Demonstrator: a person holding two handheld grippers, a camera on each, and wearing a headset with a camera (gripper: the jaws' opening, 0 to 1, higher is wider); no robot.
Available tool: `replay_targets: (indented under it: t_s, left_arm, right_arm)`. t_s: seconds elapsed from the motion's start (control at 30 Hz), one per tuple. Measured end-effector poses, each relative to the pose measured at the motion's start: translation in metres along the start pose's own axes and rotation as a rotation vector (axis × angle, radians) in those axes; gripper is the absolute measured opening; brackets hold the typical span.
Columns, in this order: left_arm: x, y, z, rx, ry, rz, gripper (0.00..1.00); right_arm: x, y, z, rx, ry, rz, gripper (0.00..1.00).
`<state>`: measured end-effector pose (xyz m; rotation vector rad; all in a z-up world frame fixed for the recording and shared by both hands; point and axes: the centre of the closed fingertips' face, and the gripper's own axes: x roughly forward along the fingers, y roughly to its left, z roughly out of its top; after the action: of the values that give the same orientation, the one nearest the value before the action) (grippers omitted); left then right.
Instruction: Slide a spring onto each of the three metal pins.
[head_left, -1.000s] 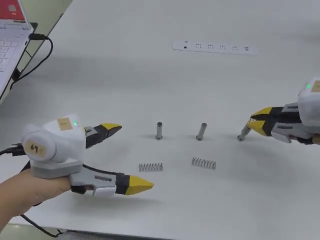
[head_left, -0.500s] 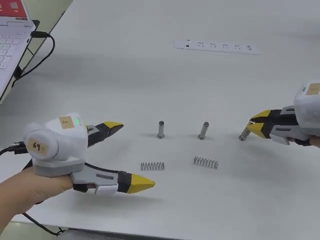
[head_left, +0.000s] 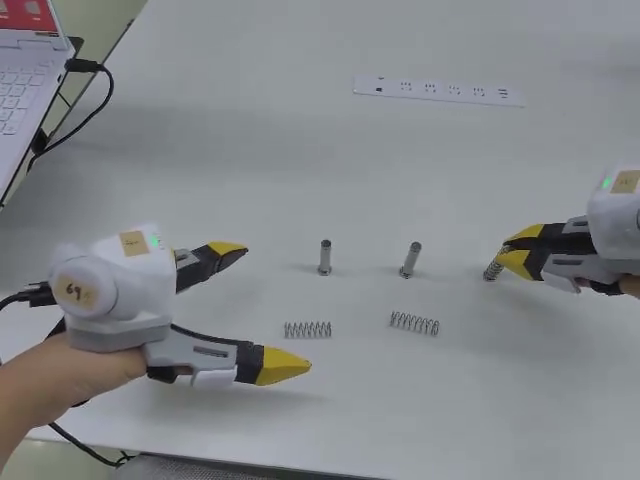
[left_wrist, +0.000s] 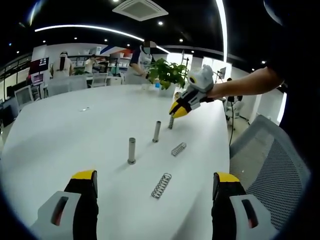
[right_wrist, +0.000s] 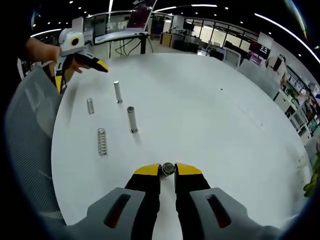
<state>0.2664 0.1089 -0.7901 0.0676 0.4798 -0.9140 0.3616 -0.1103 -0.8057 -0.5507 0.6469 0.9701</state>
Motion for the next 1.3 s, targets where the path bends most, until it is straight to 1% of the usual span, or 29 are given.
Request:
replay_targets:
  t_s: [0.03,0.33,0.4,0.57,0.67,0.77,0.9,1.0,1.3]
  left_arm:
    - [0.000,0.000,0.000,0.000,0.000,-0.001,0.93]
    - [-0.001,0.000,0.003,0.004,-0.005,0.000,0.93]
    - [-0.002,0.000,0.004,0.006,-0.007,0.002,0.93]
    - [-0.003,-0.001,0.003,0.008,-0.002,-0.001,0.93]
    - [-0.003,-0.002,0.004,0.009,-0.002,-0.002,0.93]
    - [-0.003,-0.002,0.004,0.011,-0.002,-0.003,0.93]
    - [-0.003,-0.002,0.006,0.014,-0.003,-0.004,0.93]
    - [-0.003,-0.002,0.007,0.016,-0.005,-0.004,0.93]
    - [-0.003,-0.002,0.010,0.024,-0.008,-0.005,0.94]
  right_arm:
    - [0.000,0.000,0.001,0.009,-0.008,-0.001,0.08]
    - [0.000,-0.001,0.001,0.012,-0.005,-0.010,0.09]
    - [0.000,0.002,0.002,0.017,-0.010,-0.003,0.09]
    - [-0.001,0.002,0.002,0.038,-0.018,-0.015,0.14]
    - [-0.003,0.001,0.002,0.038,-0.017,-0.021,0.15]
    - [-0.007,-0.001,0.003,0.073,-0.032,-0.024,0.17]
    - [-0.010,-0.003,0.002,0.086,-0.031,-0.034,0.18]
    - [-0.012,-0.002,0.003,0.118,-0.044,-0.032,0.19]
    - [-0.017,0.001,0.004,0.150,-0.068,-0.035,0.23]
